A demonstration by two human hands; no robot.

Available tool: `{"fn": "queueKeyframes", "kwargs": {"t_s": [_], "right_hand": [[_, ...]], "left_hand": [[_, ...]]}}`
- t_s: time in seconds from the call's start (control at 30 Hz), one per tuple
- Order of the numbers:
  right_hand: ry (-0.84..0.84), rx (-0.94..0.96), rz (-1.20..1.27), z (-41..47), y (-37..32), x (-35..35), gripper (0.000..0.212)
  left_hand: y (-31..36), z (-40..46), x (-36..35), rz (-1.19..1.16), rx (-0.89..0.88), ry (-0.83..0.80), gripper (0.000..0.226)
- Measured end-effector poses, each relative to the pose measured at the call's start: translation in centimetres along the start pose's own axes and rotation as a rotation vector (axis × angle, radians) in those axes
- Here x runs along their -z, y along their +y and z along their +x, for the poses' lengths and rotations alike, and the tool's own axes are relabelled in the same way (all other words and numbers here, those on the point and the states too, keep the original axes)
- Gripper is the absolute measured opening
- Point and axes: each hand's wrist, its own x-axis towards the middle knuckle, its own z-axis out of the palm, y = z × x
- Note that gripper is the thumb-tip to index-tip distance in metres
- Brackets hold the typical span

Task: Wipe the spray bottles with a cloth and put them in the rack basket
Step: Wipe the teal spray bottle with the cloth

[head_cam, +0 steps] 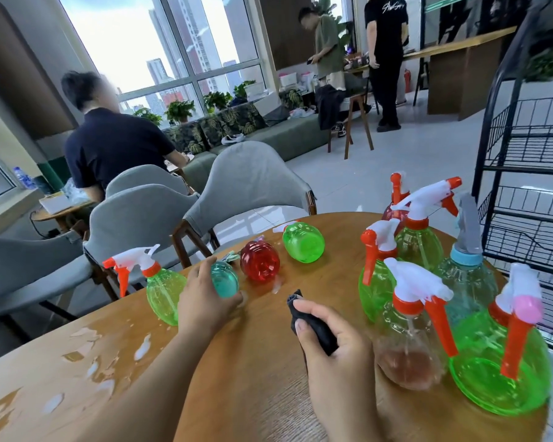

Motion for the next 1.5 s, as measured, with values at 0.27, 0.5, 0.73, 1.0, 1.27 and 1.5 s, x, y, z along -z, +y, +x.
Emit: {"fn": "queueKeyframes", "kwargs": {"t_s": [0.27,0.5,0.73,1.0,1.27,1.5], "right_hand": [[-0.046,-0.012,0.001,-0.9,-1.1,-0.7,0.039],[-0.077,-0.104,0.066,-2.4,-2.0,-2.0,0.035],[-0.248,-0.119,0.03,-5.6,-3.3,-4.9,0.037],[-0.381,-0.257,0.198,-9.8,-4.0,-8.3,0.033],[-0.445,-0.093,-0.049,-12.4,-3.3,-9.4,0.034],[-0.6,0.122,-0.23,-13.9,-2.7,-10.1,0.038]], "left_hand": [[0.6,-2.2,3.2,-0.146,-0.068,0.09,0.094],[2.1,-5.1,9.5,-0.48,-0.127,0.194,0.078],[2.7,-11.4,15.7,-1.2,0.129,0.177,0.064],[0.3,-18.8,17.0,-1.444,0.231,0.066,0.069],[-6.5,-23.3,17.1,-1.273,0.262,-0.018,0.071],[-8.5,-26.0,16.7,-1.415,0.445,0.047,0.056]]}}
